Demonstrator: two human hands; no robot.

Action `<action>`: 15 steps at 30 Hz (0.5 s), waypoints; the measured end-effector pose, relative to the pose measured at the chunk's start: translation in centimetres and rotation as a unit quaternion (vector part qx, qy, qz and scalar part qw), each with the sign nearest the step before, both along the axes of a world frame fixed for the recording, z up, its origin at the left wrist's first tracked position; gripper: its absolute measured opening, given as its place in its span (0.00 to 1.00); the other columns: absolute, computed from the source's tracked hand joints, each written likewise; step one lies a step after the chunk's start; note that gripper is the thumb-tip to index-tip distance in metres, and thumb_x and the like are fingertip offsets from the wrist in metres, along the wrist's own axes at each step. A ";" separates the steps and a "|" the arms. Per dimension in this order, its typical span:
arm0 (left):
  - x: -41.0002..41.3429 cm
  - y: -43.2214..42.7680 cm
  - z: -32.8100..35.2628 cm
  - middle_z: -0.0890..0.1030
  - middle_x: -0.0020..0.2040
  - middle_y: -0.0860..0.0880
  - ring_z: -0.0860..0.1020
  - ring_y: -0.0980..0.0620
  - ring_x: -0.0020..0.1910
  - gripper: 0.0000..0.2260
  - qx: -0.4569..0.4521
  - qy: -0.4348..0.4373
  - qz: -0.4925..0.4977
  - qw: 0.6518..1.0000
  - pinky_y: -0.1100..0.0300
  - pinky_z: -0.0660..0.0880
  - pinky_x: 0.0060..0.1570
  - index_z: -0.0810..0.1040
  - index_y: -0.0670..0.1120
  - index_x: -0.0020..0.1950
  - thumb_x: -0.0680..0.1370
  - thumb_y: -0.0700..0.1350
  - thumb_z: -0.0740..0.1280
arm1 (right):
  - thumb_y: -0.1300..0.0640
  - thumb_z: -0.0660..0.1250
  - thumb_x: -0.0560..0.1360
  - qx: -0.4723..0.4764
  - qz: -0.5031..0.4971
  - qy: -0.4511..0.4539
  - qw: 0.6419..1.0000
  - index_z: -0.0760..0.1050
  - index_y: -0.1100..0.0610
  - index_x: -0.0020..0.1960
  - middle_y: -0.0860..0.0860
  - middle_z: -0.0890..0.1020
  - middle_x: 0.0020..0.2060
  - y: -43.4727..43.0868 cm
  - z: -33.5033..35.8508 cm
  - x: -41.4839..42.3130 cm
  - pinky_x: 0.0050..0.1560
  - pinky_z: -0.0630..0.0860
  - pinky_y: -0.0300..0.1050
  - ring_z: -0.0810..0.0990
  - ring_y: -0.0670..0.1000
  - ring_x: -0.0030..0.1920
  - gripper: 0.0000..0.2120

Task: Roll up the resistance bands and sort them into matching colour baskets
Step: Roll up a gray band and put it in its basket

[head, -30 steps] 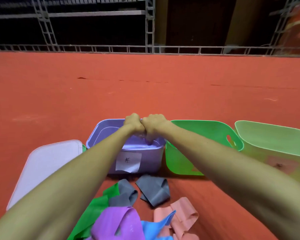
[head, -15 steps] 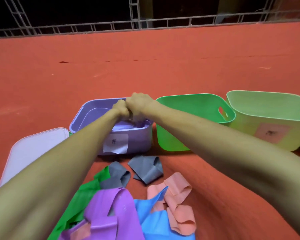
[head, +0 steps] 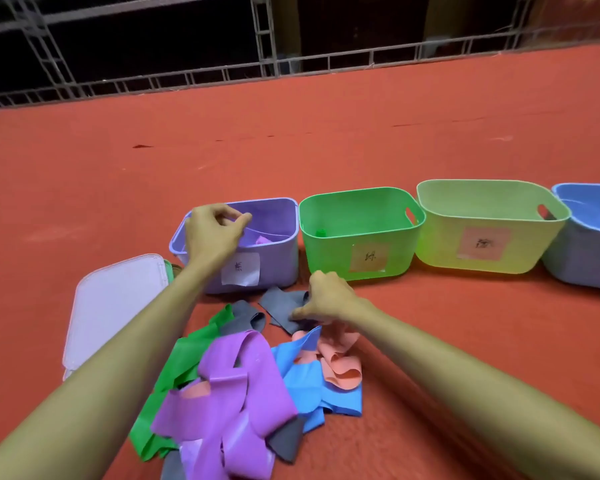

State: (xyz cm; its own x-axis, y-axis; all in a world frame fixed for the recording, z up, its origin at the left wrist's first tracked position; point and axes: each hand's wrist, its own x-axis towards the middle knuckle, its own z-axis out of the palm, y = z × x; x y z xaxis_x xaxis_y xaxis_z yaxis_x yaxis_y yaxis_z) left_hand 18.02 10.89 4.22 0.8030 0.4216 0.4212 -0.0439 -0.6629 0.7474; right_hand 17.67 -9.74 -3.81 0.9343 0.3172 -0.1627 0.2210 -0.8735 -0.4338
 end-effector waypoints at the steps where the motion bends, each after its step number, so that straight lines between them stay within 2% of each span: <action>1: -1.2 -0.3 0.1 0.83 0.29 0.50 0.80 0.56 0.29 0.06 0.010 -0.011 0.000 1.000 0.60 0.75 0.38 0.85 0.48 0.39 0.75 0.48 0.76 | 0.39 0.81 0.64 0.020 -0.023 -0.002 1.000 0.74 0.56 0.43 0.57 0.84 0.46 0.3 -0.4 -0.1 0.40 0.71 0.46 0.83 0.59 0.49 0.26; 3: -3.0 -0.7 0.2 0.83 0.29 0.50 0.76 0.62 0.27 0.06 0.013 -0.010 -0.016 1.000 0.62 0.73 0.35 0.86 0.48 0.40 0.75 0.47 0.76 | 0.42 0.83 0.62 0.064 -0.050 0.000 0.997 0.80 0.58 0.42 0.55 0.86 0.43 0.3 -0.2 -0.1 0.40 0.74 0.45 0.85 0.58 0.48 0.23; 5: -4.2 -1.1 0.3 0.83 0.31 0.52 0.75 0.64 0.26 0.05 0.008 0.015 -0.035 0.999 0.64 0.72 0.35 0.86 0.48 0.39 0.74 0.46 0.77 | 0.48 0.84 0.63 0.120 -0.036 0.019 0.992 0.84 0.58 0.38 0.52 0.86 0.37 0.2 0.7 -0.3 0.41 0.78 0.45 0.85 0.53 0.42 0.15; 7: -4.8 -1.6 0.4 0.84 0.33 0.54 0.76 0.64 0.29 0.06 -0.014 0.050 -0.075 0.996 0.60 0.74 0.39 0.86 0.49 0.37 0.75 0.45 0.78 | 0.58 0.83 0.67 0.230 0.004 0.044 0.972 0.82 0.55 0.32 0.49 0.85 0.31 -0.5 2.0 -1.0 0.43 0.77 0.46 0.82 0.47 0.35 0.10; 9: -5.5 -2.7 0.9 0.84 0.33 0.56 0.78 0.61 0.34 0.08 -0.032 0.102 -0.127 0.986 0.58 0.74 0.41 0.85 0.50 0.38 0.77 0.46 0.76 | 0.65 0.79 0.71 0.346 0.028 0.036 0.937 0.79 0.53 0.32 0.48 0.82 0.30 -2.0 3.8 -1.9 0.44 0.75 0.50 0.78 0.47 0.34 0.14; 12: -6.9 -5.8 2.1 0.84 0.42 0.49 0.78 0.54 0.44 0.12 -0.056 0.155 -0.195 0.967 0.58 0.73 0.47 0.83 0.48 0.43 0.83 0.51 0.68 | 0.66 0.74 0.77 0.436 0.042 -0.003 0.899 0.77 0.55 0.37 0.52 0.80 0.33 -5.0 7.8 -3.6 0.43 0.72 0.48 0.76 0.49 0.37 0.13; 15: -8.7 -10.3 3.4 0.80 0.47 0.49 0.77 0.54 0.47 0.16 -0.187 0.196 -0.225 0.936 0.56 0.72 0.53 0.80 0.48 0.48 0.84 0.58 0.62 | 0.65 0.68 0.81 0.501 0.047 -0.031 0.863 0.72 0.55 0.41 0.51 0.77 0.33 -8.9 11.6 -5.9 0.37 0.76 0.40 0.76 0.42 0.33 0.12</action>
